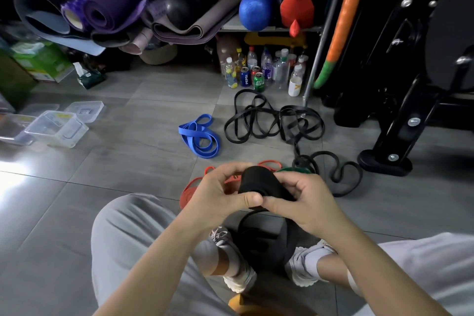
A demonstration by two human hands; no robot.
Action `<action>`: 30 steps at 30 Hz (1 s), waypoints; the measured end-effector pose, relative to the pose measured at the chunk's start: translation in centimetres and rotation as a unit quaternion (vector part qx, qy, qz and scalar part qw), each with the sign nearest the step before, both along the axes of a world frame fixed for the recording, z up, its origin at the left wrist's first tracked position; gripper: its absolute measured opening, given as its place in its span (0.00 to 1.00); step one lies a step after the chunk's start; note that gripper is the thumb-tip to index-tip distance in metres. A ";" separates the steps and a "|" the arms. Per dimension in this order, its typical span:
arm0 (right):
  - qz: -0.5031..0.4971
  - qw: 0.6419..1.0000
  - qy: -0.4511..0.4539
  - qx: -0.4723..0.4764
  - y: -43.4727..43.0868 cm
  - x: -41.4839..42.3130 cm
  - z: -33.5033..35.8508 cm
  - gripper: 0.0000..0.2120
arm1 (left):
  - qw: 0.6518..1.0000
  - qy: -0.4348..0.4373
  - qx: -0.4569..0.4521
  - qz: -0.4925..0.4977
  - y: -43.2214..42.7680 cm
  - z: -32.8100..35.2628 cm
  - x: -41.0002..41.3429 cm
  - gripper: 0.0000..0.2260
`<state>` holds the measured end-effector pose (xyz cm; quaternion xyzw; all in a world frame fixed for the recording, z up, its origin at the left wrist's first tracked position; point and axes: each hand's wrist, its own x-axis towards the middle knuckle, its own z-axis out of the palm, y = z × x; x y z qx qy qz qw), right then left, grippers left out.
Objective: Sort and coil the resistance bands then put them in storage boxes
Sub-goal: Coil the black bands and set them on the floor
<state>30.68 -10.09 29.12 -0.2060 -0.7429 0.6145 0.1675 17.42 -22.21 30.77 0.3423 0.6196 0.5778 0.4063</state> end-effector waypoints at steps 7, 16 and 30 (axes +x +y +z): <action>0.066 0.980 -0.071 0.175 0.2 -0.7 0.1 0.11 | 0.849 0.470 -0.189 -0.148 0.4 3.5 -1.6 0.18; 0.104 0.984 -0.024 0.144 1.0 -1.5 0.1 0.20 | 0.981 0.179 -0.075 0.007 -1.8 3.3 -2.0 0.15; 0.081 0.996 0.010 0.031 0.2 -4.4 0.3 0.15 | 0.979 0.162 -0.089 0.091 -4.1 1.4 -2.8 0.24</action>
